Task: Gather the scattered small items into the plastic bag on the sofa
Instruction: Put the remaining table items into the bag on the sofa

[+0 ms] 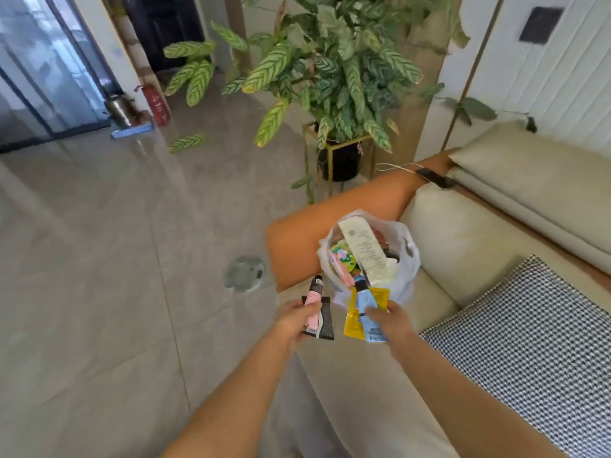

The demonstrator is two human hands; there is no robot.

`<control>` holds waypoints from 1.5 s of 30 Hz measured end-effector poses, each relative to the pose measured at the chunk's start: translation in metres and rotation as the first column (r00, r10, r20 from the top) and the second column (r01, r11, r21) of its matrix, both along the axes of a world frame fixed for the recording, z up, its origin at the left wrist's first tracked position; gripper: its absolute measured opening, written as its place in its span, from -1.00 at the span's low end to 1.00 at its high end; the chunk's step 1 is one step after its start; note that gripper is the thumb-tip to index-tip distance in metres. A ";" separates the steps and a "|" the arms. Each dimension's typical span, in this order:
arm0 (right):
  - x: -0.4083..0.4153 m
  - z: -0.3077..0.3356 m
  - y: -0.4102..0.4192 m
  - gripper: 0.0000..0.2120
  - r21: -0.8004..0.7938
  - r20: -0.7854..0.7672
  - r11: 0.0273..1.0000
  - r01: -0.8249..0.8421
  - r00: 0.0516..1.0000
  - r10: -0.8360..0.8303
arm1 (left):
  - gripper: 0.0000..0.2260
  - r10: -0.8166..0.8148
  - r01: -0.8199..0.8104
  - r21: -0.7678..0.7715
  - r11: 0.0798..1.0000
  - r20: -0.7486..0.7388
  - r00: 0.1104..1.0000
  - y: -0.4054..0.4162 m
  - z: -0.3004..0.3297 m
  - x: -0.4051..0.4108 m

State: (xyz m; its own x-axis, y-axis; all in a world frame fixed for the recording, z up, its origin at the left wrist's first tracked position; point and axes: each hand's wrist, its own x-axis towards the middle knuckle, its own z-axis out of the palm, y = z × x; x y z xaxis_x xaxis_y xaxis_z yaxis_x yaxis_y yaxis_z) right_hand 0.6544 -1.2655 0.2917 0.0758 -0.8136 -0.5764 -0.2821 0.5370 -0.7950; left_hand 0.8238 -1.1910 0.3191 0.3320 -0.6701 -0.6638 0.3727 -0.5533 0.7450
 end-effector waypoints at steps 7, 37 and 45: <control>0.007 -0.014 -0.044 -0.61 0.076 -0.072 0.966 0.247 0.968 -0.242 | -0.96 -0.199 0.197 0.068 0.978 0.030 0.980 -0.078 -0.016 0.010; 0.055 -0.178 -0.246 -0.65 0.201 -0.288 0.960 -0.198 0.924 0.250 | -0.65 -0.016 -0.019 0.447 0.895 0.073 0.997 -0.292 -0.184 -0.001; 0.062 -0.190 -0.250 -0.65 0.159 -0.277 0.958 -0.239 0.920 0.276 | -0.63 0.014 -0.035 0.456 0.889 0.049 0.999 -0.296 -0.197 0.002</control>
